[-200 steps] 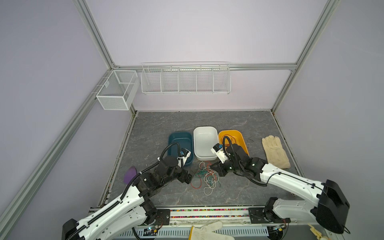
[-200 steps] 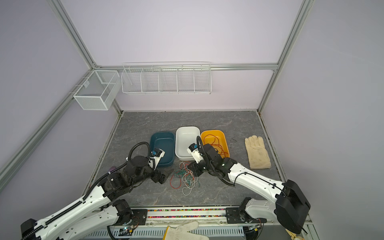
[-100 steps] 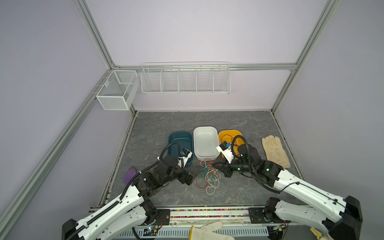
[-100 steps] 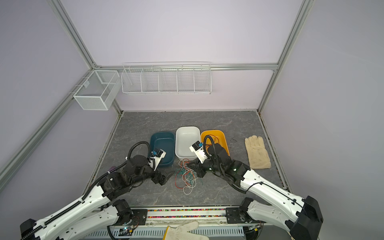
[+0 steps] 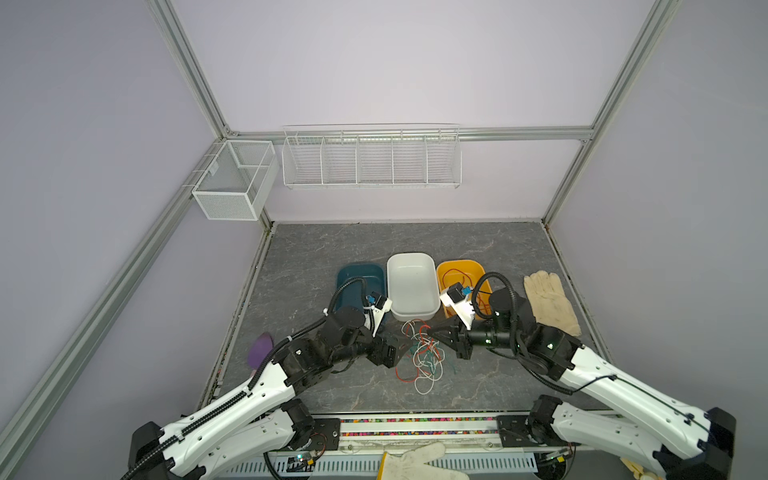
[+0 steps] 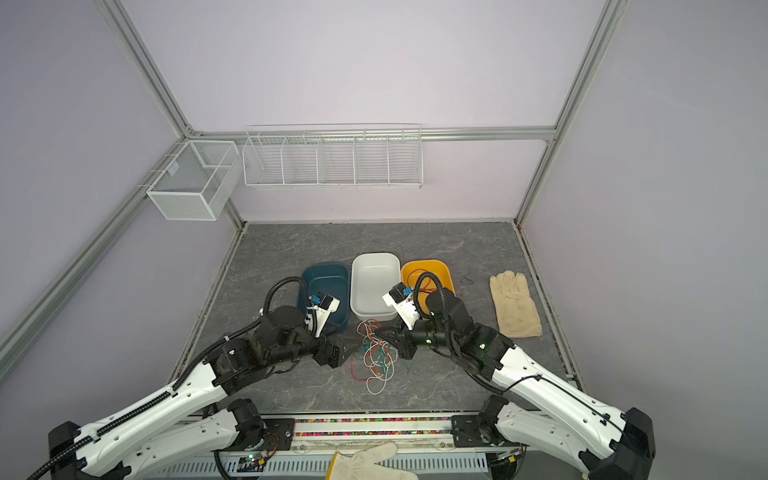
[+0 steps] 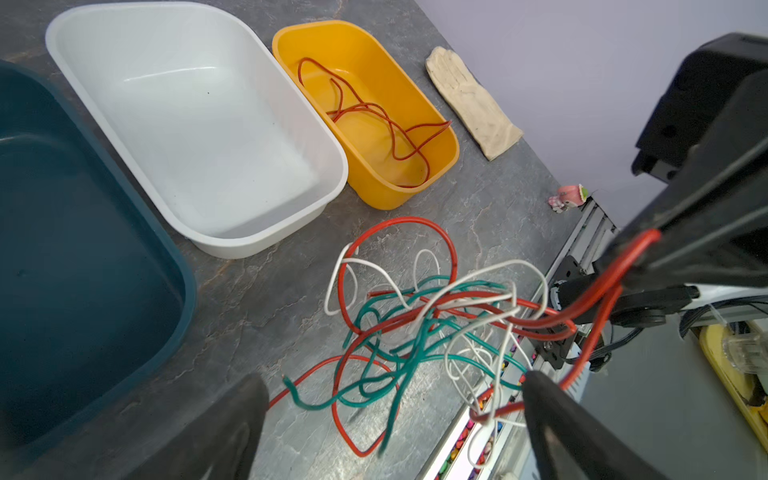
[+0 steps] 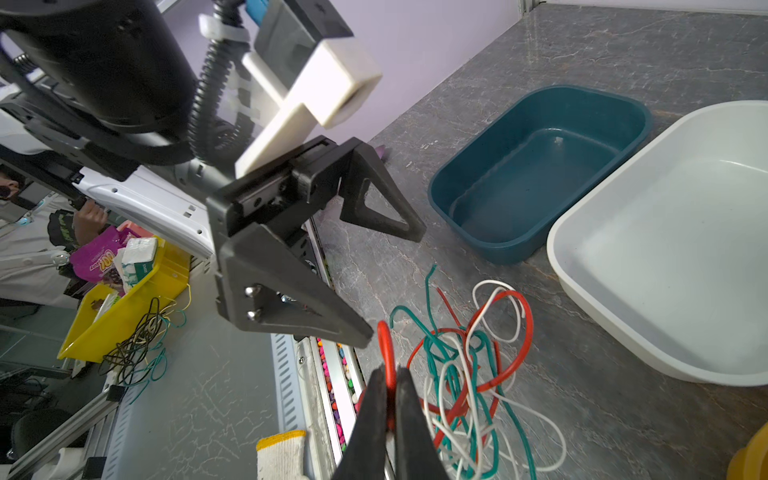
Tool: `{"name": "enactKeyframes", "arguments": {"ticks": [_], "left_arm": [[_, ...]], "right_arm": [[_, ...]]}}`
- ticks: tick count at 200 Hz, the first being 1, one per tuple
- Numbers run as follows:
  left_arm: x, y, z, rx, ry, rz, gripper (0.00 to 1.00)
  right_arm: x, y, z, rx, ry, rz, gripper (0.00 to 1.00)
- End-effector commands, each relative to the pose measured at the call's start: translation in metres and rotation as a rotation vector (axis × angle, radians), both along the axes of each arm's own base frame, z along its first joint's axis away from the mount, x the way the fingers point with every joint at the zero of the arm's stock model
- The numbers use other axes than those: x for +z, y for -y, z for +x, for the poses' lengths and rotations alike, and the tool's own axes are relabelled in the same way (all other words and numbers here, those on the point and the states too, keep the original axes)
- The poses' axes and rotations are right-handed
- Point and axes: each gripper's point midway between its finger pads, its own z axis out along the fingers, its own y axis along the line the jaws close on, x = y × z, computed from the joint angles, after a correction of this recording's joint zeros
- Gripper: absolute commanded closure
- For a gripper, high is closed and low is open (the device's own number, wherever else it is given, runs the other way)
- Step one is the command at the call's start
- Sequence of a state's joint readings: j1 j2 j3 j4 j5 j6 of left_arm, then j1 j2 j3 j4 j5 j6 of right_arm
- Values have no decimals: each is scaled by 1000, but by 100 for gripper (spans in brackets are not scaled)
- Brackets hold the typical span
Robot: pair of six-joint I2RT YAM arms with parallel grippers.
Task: Untangle the cables
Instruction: 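Pinch a red wire with the right gripper while the left grips the pile, then pull the red wire toward the yellow tub while the left holds the pile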
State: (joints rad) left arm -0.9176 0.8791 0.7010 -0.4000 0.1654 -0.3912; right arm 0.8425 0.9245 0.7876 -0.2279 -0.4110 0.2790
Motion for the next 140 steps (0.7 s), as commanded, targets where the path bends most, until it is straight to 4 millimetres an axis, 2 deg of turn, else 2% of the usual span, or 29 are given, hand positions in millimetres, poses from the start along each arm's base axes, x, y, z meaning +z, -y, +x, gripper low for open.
{"name": "enactKeyframes", "arguments": {"ticks": [1,75,116,140], "left_arm": [[-3,4,-1,-1,-27,-4,11],[-12,18,-12,-87,-97,1,40],[-7,25,-19,-136,-112,-33,42],[-3,27,-24,-166,-113,-67,35]], "right_arm": [[24,-2,-9,46,49,59,93],[37,2,-15,53,59,89,93],[32,4,-13,43,61,70,93],[28,3,-11,37,55,62,93]]}}
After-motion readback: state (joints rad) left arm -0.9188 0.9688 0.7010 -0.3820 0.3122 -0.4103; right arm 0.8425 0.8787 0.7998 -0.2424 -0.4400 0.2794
